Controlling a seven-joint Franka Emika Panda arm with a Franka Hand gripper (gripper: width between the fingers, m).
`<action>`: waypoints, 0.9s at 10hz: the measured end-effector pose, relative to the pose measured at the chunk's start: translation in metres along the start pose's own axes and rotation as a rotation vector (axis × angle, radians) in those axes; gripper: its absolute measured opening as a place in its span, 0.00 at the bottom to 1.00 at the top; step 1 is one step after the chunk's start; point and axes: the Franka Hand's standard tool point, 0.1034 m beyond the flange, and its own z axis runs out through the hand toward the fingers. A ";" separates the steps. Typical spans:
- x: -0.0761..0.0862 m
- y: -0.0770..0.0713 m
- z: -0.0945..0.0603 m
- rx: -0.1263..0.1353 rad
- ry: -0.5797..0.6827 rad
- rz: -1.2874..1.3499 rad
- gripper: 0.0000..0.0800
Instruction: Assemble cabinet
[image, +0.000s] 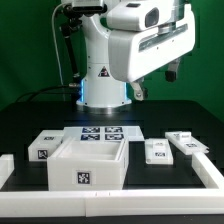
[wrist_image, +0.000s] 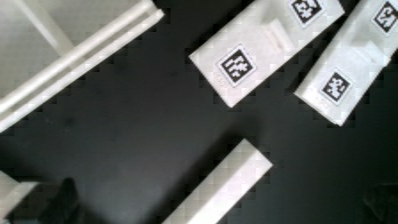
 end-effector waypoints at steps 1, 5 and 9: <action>-0.017 0.013 0.001 -0.009 0.009 -0.056 1.00; -0.054 0.036 0.027 -0.121 0.073 -0.240 1.00; -0.064 0.039 0.044 -0.150 0.082 -0.265 1.00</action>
Offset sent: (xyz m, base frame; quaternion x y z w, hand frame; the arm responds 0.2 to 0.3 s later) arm -0.0197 -0.0290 -0.0226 -0.0704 0.0941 -0.1478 0.9820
